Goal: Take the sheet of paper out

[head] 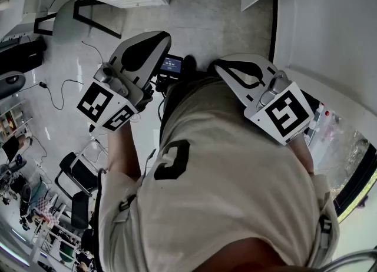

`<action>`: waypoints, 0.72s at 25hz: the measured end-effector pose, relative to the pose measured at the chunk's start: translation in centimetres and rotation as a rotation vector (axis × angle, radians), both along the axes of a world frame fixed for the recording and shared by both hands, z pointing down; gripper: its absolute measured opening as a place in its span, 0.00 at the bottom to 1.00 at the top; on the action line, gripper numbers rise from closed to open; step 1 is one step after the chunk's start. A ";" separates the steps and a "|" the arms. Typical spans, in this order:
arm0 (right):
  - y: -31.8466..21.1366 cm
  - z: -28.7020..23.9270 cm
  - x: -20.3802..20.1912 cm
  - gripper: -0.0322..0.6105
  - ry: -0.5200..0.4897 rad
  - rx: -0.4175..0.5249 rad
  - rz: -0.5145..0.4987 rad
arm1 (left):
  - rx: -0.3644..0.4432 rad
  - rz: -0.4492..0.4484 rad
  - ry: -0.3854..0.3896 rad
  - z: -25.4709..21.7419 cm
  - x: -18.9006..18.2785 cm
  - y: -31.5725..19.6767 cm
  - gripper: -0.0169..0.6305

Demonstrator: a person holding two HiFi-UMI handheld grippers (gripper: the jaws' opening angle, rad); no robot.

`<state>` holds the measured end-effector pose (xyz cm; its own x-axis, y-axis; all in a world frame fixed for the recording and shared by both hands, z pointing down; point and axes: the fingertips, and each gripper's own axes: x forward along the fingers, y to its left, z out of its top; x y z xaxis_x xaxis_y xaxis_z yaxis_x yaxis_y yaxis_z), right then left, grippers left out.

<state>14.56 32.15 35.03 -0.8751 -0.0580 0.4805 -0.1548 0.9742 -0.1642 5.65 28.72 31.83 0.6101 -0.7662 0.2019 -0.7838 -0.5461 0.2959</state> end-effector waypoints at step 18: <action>0.9 1.0 -1.0 0.09 0.007 -0.056 0.121 | 0.041 0.007 -0.069 0.2 2.1 2.8 0.05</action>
